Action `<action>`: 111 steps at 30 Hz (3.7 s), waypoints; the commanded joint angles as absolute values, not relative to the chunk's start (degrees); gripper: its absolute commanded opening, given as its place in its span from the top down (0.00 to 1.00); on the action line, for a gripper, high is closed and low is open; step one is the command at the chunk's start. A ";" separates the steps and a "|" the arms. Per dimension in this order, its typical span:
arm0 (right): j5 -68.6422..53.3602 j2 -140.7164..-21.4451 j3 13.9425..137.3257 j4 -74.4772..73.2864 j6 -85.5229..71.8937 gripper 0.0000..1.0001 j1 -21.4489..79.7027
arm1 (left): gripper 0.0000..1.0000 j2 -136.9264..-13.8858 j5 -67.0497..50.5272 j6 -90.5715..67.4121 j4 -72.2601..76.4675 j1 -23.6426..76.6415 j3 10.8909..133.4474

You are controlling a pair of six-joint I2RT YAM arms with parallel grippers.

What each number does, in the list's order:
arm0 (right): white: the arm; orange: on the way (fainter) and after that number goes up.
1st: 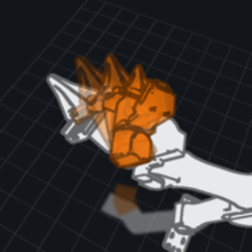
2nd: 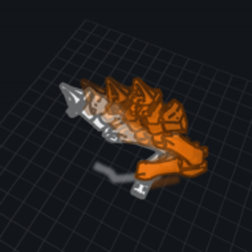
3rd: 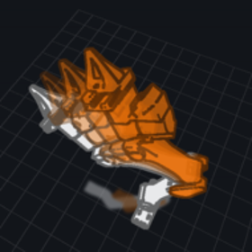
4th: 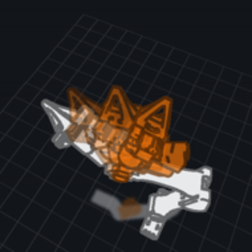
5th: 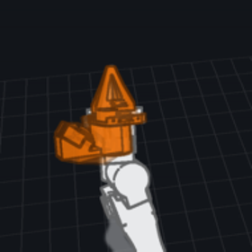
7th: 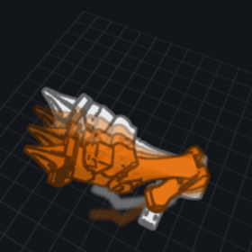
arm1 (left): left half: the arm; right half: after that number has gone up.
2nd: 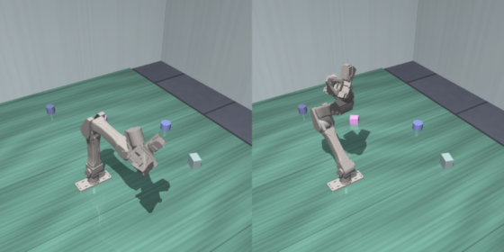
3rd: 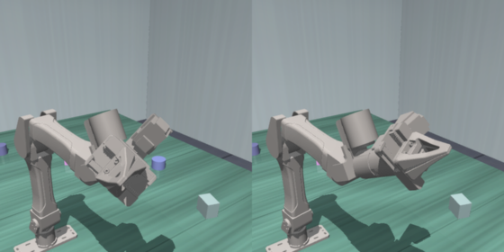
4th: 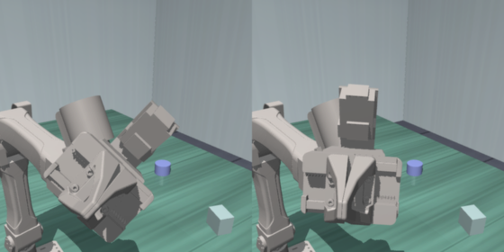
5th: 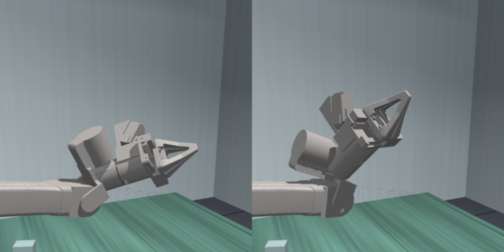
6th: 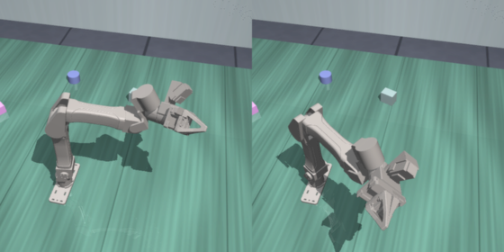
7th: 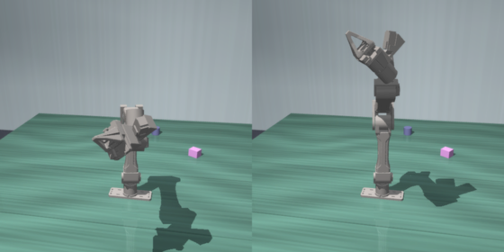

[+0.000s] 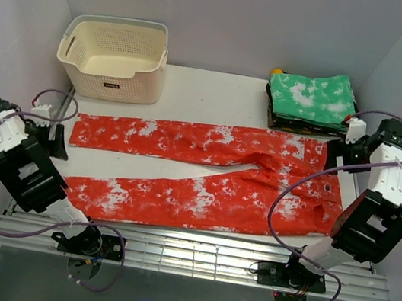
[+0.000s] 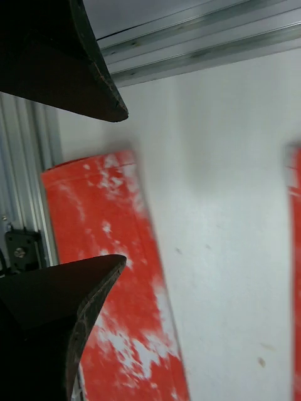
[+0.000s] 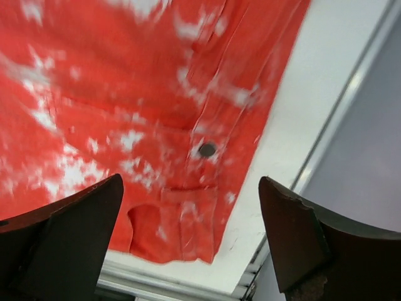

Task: Fold and stack the trousers
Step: Flatten the trousers out

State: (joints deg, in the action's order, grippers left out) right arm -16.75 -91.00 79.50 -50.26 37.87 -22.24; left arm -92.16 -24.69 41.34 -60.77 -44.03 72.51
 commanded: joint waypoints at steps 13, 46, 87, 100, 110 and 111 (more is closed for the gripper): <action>-9.49 -97.99 56.70 -48.43 45.09 0.17 -27.68 | 0.43 -92.54 -12.66 51.51 -51.60 -55.11 51.94; -19.44 -100.54 65.58 -52.66 40.61 0.69 -21.63 | 0.07 -90.26 -30.59 42.90 -55.73 -32.89 71.02; -5.97 -103.44 70.14 -43.24 34.63 0.52 -31.38 | 0.03 -98.97 -25.66 28.83 -41.66 -28.39 67.59; -13.53 -108.46 74.97 -50.18 34.54 0.68 -31.55 | 0.02 -97.29 -24.34 29.18 -40.08 -28.39 64.51; -14.32 -110.31 76.64 -51.50 34.28 0.92 -32.52 | 0.02 -97.91 -25.31 28.65 -39.81 -28.39 64.69; -14.59 -109.78 76.99 -51.85 34.36 0.92 -32.61 | 0.02 -97.82 -25.23 28.65 -39.81 -28.39 64.69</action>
State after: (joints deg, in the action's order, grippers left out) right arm -11.75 -109.27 75.13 -49.87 34.81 -32.32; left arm -99.11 -24.38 28.64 -40.40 -28.47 64.64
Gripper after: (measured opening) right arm 0.091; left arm 0.978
